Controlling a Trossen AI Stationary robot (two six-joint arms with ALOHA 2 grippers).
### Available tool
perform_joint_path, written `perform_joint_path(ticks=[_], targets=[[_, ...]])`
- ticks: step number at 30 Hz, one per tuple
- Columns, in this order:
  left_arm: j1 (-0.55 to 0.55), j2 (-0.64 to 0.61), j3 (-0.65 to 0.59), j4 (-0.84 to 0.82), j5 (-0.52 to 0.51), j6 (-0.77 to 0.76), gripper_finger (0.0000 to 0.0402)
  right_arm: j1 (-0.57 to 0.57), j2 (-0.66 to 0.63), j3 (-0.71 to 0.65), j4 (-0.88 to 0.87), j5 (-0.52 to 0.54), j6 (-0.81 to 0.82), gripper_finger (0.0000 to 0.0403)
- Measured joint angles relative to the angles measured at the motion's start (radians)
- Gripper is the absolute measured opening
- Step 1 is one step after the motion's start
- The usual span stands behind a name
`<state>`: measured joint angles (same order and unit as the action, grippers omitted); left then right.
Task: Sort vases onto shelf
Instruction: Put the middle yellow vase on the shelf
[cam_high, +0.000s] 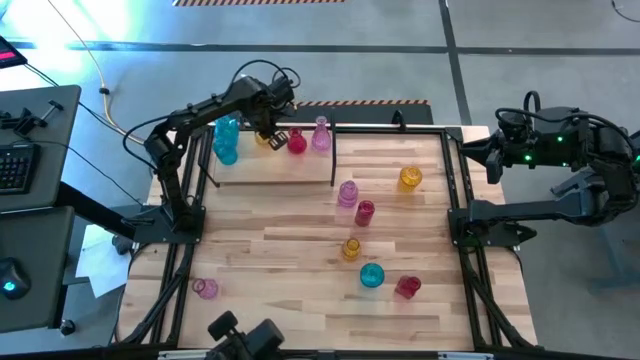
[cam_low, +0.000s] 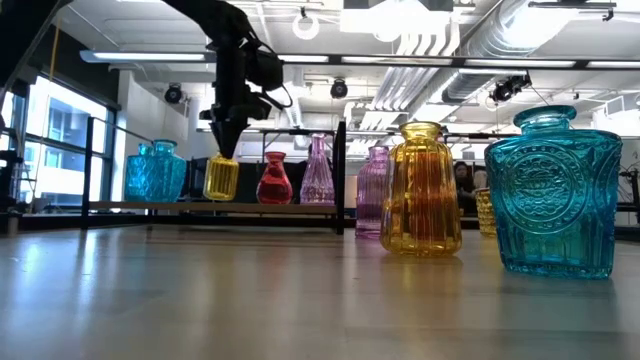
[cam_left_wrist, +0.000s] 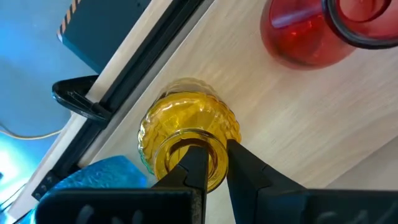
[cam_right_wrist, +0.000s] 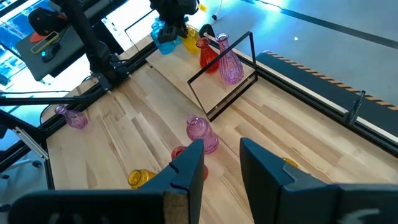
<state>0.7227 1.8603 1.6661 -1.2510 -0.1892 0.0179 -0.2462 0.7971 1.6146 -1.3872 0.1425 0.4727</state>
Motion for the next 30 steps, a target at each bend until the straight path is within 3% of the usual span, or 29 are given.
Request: perform_joint_path(ticks=[13, 17, 22, 30], targets=[[0.01, -0.029, -0.001, -0.007, 0.007, -0.007, 0.0024, 0.0, 0.0, 0.0, 0.0, 0.0, 0.02, 0.0087], [0.014, -0.097, -0.001, -0.002, 0.018, 0.004, 0.0024, 0.0, 0.0, 0.0, 0.0, 0.0, 0.024, 0.0087], [0.039, -0.168, -0.001, 0.055, 0.128, -0.021, 0.0024, 0.0, 0.0, 0.0, 0.0, 0.002, 0.024, 0.0087], [0.033, -0.359, -0.001, 0.028, 0.118, -0.021, 0.0024, 0.0, 0.0, 0.0, 0.0, 0.003, 0.044, 0.0087]])
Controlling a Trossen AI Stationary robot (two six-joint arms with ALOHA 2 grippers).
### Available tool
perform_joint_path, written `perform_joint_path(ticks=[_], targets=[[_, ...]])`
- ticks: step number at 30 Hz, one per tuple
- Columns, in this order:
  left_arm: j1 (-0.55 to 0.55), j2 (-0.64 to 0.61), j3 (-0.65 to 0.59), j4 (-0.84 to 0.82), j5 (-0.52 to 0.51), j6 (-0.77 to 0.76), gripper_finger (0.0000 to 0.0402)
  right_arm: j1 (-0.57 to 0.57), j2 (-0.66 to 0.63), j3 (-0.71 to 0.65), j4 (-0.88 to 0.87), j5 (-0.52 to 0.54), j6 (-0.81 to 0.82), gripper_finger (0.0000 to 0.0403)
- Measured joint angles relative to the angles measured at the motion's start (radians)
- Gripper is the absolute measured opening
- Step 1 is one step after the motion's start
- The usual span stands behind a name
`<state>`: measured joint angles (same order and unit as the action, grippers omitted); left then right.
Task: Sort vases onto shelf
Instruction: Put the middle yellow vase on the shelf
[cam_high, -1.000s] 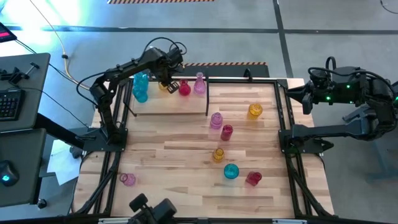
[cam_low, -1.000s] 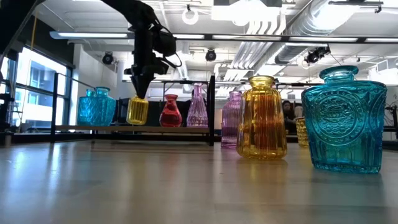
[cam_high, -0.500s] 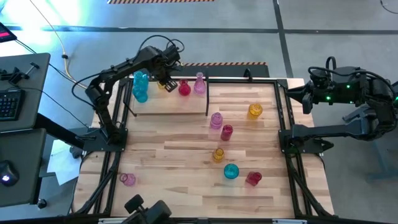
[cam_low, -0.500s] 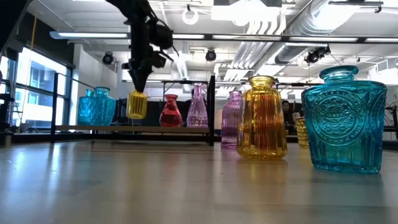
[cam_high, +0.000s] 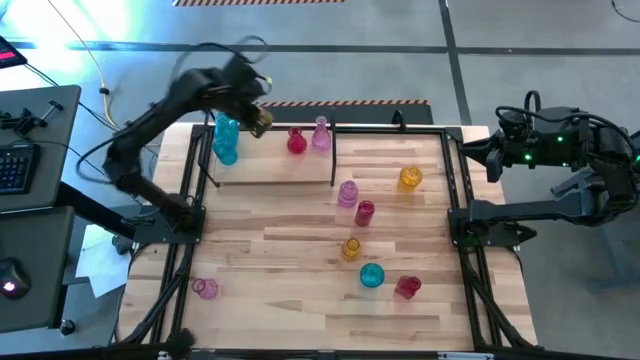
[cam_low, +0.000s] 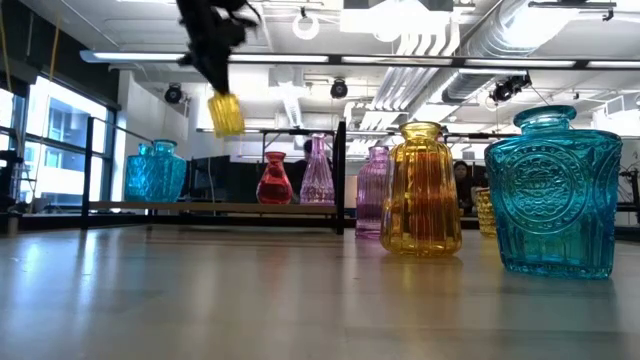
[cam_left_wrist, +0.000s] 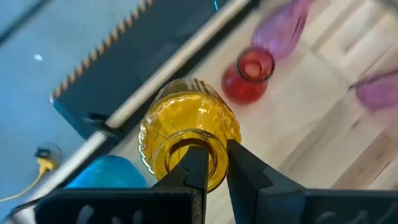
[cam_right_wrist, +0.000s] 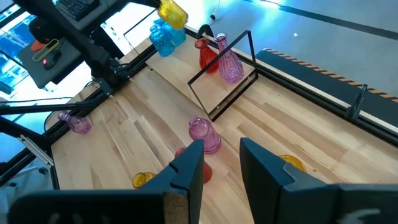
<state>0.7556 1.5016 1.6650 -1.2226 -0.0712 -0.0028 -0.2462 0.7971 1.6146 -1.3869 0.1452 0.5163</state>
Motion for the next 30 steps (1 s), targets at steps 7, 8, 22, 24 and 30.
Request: perform_joint_path(ticks=[7, 8, 22, 24, 30], targets=[[0.047, -0.265, 0.0, -0.021, -0.047, -0.093, 0.0025, 0.0, 0.002, 0.0, 0.0, 0.016, -0.001, 0.0087], [0.051, -0.301, -0.003, -0.016, -0.054, -0.112, 0.0025, 0.0, 0.002, 0.0, 0.0, 0.016, -0.002, 0.0087], [-0.076, -0.517, -0.458, 0.43, -0.095, -0.324, 0.0025, 0.0, 0.002, 0.0, 0.0, 0.031, -0.02, 0.0087], [-0.068, -0.481, -0.462, 0.397, -0.096, -0.289, 0.0025, 0.0, 0.002, 0.0, 0.0, 0.031, -0.012, 0.0087], [-0.061, -0.344, -0.461, 0.374, -0.089, -0.241, 0.0025, 0.0, 0.002, 0.0, -0.002, 0.028, -0.001, 0.0087]])
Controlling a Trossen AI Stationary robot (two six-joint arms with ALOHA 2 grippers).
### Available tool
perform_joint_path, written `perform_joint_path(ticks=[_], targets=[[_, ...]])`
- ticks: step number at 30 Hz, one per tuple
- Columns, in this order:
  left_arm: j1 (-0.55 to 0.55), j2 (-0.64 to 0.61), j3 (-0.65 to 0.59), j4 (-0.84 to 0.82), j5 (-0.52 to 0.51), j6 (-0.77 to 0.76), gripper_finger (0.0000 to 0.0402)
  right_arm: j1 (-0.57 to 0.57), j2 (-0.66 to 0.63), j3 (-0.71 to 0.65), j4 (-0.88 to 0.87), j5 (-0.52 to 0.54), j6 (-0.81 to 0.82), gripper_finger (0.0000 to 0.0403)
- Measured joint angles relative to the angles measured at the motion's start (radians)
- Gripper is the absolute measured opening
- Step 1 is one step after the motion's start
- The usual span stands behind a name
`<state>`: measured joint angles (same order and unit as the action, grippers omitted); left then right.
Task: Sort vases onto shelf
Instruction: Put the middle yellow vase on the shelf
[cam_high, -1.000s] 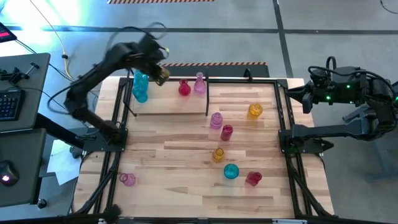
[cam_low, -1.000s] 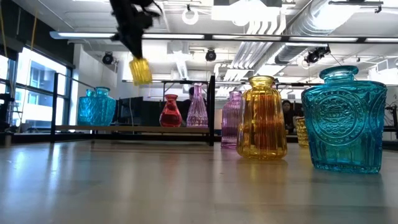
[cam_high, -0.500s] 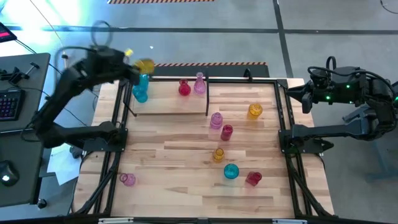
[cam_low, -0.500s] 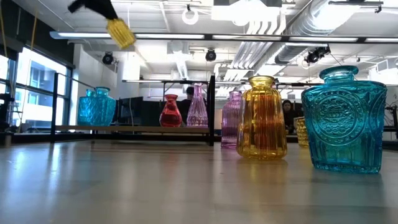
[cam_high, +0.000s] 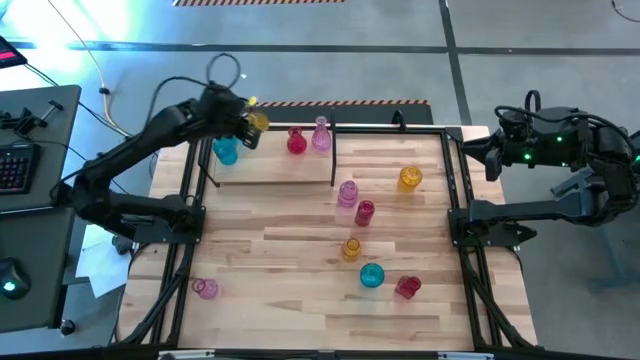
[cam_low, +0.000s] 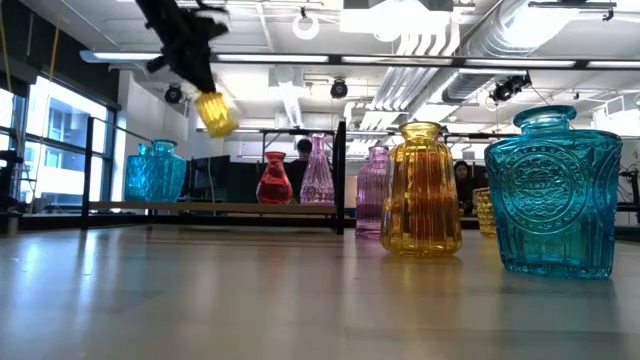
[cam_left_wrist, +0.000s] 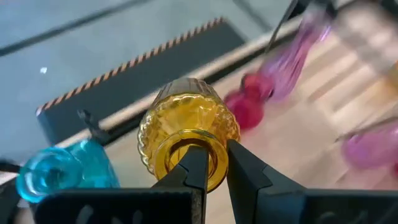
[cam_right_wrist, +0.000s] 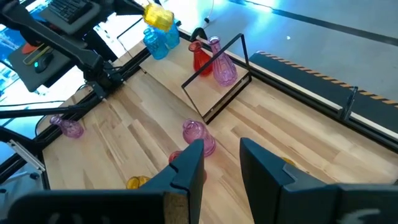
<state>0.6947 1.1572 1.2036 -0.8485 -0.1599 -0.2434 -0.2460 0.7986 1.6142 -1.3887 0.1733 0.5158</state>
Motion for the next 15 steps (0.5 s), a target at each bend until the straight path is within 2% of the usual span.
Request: perform_joint_path(ticks=[10, 15], targets=[[0.0, 0.182, 0.066, -0.028, -0.001, 0.103, 0.0025, 0.0, 0.0, 0.0, -0.009, -0.003, 0.002, 0.0087], [0.017, 0.251, 0.112, -0.11, 0.002, 0.145, 0.0025, 0.0, 0.0, 0.0, -0.01, -0.006, 0.002, 0.0087]])
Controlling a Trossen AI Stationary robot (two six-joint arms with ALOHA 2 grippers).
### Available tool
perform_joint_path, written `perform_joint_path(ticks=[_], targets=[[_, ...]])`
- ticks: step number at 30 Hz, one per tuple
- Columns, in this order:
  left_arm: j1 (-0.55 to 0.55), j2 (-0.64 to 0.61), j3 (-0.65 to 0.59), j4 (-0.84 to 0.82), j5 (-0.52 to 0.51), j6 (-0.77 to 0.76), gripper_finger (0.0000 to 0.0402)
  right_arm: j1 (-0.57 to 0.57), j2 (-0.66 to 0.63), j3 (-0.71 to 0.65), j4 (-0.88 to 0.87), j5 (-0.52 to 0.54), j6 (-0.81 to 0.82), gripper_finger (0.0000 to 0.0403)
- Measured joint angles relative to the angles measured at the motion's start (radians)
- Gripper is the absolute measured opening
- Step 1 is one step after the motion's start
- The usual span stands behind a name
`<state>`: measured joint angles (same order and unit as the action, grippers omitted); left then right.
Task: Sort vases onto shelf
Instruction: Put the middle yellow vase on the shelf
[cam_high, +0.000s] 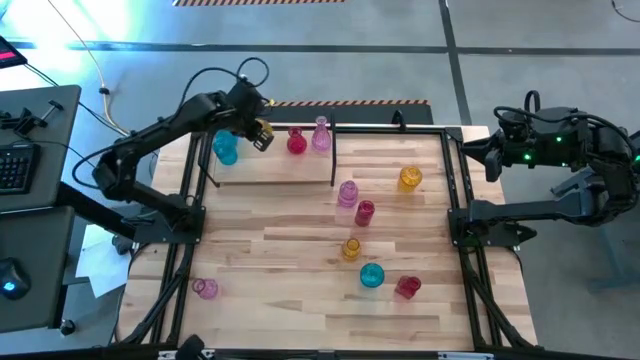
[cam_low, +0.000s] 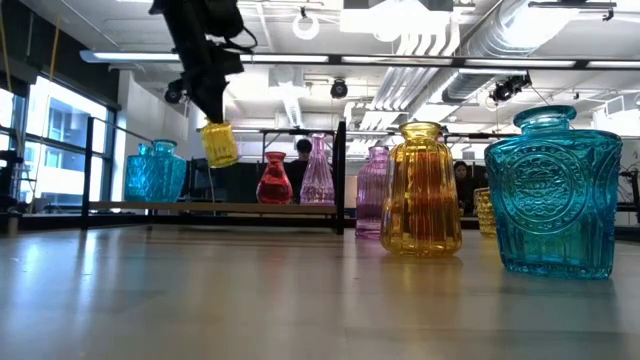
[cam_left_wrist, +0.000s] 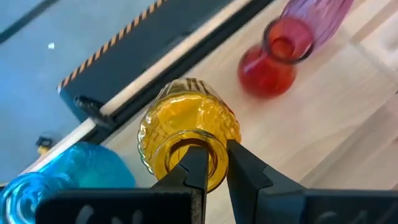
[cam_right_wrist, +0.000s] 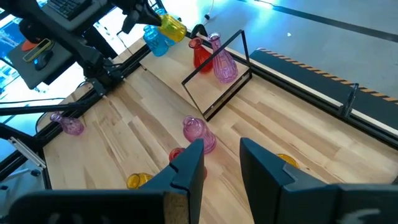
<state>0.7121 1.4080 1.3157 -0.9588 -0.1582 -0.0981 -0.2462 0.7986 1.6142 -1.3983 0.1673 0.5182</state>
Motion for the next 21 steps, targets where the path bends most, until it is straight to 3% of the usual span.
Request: perform_joint_path(ticks=[4, 21], targets=[[0.017, 0.05, 0.009, -0.097, -0.022, 0.023, 0.0025, 0.0, 0.0, 0.0, 0.0, 0.0, 0.0, 0.0087], [0.027, 0.162, 0.011, -0.037, -0.009, 0.068, 0.0025, 0.0, 0.0, 0.0, 0.0, 0.001, -0.002, 0.0087]])
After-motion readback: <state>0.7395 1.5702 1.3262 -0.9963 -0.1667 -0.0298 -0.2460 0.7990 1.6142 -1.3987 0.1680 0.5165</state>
